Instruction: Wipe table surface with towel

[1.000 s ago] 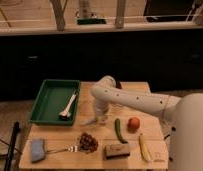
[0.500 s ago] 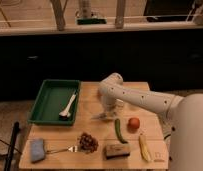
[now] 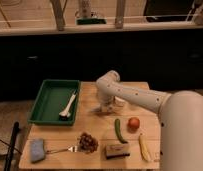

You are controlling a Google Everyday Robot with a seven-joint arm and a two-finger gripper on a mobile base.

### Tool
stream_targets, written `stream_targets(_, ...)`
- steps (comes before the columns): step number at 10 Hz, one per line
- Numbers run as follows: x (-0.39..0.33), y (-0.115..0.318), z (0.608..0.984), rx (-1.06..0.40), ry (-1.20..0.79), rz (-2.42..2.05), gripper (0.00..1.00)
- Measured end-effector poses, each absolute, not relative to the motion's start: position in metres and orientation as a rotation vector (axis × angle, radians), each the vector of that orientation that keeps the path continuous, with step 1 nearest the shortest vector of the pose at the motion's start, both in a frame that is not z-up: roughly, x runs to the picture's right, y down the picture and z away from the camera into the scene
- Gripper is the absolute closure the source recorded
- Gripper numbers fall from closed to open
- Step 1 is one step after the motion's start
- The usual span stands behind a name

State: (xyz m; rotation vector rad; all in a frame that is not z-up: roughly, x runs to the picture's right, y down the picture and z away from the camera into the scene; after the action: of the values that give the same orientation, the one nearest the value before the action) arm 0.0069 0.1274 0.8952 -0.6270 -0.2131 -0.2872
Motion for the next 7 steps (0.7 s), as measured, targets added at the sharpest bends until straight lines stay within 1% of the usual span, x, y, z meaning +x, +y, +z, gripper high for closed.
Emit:
stream_targets(3,-0.041,0.131,0.892,-0.616,-0.309,-0.351,1.00)
stream_targets(5,-0.063,0.140,0.877,-0.614,-0.384,-0.426,1.00)
stream_targets(7,-0.066,0.157,0.858,-0.641,-0.426,-0.480,1.00)
